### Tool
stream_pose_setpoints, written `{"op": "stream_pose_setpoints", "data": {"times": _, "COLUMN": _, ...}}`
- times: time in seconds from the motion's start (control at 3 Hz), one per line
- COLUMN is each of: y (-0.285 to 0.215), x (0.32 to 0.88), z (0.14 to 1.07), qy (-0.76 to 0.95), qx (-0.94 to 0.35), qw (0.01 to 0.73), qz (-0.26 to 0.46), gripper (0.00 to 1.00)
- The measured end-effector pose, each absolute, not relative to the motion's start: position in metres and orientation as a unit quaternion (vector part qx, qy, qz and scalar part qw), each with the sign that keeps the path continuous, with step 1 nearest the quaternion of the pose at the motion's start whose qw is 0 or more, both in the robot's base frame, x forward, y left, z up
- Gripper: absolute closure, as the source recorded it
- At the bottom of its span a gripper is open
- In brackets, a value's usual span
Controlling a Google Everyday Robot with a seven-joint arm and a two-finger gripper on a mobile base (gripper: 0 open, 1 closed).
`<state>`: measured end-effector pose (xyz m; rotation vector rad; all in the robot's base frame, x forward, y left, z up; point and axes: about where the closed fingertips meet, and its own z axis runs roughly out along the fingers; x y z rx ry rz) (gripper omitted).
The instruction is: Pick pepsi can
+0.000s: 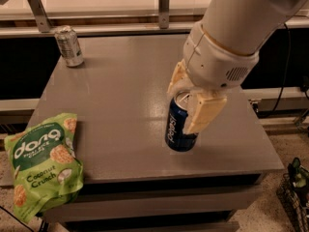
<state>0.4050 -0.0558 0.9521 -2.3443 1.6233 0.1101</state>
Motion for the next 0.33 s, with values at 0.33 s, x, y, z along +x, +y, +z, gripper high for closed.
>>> {"op": "stream_pose_setpoints", "data": {"times": 0.33, "y": -0.053, "x": 0.4047, "z": 0.9571, "qy": 0.561, "qx": -0.813, "qw": 0.15, "qz": 0.032, "gripper": 1.0}}
